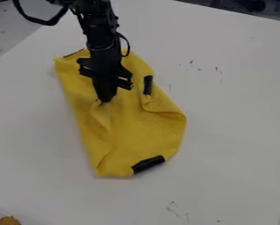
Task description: Unfold the cloth from center to bottom left
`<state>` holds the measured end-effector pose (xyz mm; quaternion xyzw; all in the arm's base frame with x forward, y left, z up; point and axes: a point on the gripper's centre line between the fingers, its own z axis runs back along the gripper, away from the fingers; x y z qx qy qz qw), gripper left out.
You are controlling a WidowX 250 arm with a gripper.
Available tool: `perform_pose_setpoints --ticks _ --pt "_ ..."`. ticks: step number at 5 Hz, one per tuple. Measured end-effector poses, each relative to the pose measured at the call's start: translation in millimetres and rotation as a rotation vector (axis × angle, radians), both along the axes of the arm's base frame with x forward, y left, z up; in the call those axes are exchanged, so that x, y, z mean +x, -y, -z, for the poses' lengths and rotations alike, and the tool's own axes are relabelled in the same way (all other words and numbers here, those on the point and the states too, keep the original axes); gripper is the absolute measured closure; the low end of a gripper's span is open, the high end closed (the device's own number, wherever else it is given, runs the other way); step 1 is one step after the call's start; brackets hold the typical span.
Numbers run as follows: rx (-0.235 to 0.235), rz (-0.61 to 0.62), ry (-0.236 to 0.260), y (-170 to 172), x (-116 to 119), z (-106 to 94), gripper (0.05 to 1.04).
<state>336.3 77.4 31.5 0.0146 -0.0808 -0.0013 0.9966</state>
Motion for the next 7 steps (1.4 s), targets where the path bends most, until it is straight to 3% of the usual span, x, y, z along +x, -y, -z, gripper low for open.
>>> perform_pose_setpoints --ticks 1,2,3,5,6,7 --pt "0.057 -0.052 0.084 -7 -11 -28.8 1.015" --pt "0.076 -0.168 0.124 -31 -43 -39.0 1.015" --pt "0.038 -0.264 0.130 -54 -78 -21.7 1.016" --pt "-0.064 -0.394 0.155 -81 -121 22.2 1.016" --pt "-0.059 -0.434 0.178 -85 -130 26.2 1.016" --pt "-0.033 -0.442 0.168 -86 -137 27.1 1.016"
